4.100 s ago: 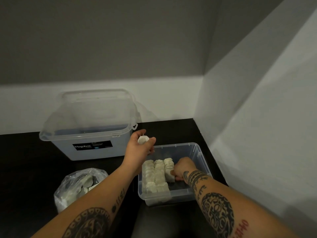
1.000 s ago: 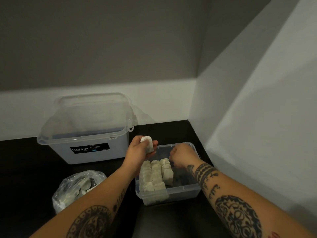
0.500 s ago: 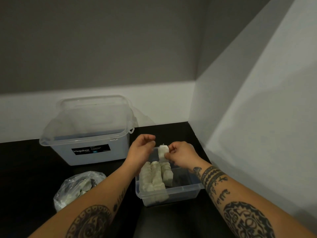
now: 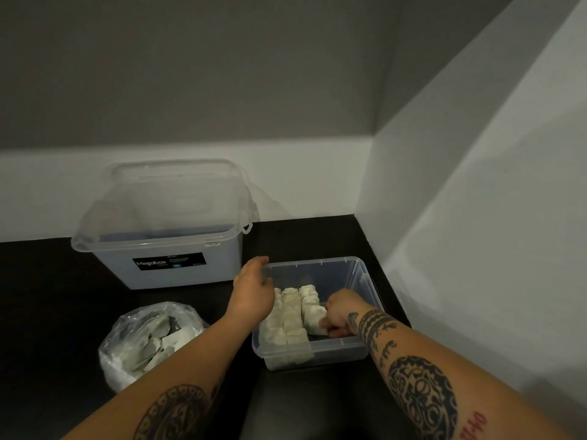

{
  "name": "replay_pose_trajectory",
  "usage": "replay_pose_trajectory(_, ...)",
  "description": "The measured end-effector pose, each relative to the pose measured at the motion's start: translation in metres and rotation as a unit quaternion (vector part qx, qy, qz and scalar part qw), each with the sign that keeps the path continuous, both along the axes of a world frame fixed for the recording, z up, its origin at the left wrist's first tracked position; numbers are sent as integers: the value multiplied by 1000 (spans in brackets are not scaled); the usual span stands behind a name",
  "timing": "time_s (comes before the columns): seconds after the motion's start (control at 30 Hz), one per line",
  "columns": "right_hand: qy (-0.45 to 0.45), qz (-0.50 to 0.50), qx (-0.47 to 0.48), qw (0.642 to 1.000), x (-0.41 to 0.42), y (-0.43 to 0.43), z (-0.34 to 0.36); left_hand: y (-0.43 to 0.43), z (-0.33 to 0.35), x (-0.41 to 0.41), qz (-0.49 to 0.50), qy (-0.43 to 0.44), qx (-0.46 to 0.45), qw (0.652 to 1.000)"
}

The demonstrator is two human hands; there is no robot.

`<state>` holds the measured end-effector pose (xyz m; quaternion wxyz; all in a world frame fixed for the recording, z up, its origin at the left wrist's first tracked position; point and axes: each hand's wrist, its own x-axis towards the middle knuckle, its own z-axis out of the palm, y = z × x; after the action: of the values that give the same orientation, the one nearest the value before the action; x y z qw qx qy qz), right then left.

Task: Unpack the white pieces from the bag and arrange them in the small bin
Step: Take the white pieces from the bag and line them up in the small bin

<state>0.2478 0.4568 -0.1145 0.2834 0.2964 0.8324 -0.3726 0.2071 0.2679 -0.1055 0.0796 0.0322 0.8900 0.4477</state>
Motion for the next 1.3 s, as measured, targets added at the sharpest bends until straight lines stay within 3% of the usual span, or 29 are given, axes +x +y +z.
replay_pose_trajectory(0.27,-15,-33,9,999,-9,-3,-12,-1,-4,0,27,-38,47,998)
replay_pose_trajectory(0.43,45,104,161,980,-16,-6,-17,-1,-5,-1,32,-38,42,998)
replay_pose_trajectory(0.57,60,150,200,966,-15,-4,-17,0,-4,-1,37,-36,36,998)
replay_pose_trajectory(0.93,75,137,146,977,-14,1,-22,-1,0,1,37,-52,40,997)
replay_pose_trajectory(1.03,84,150,174,970,-10,0,-12,-1,2,1,34,-57,45,997)
replay_pose_trajectory(1.3,152,132,137,970,5,5,38,-3,6,-1,17,-54,36,998)
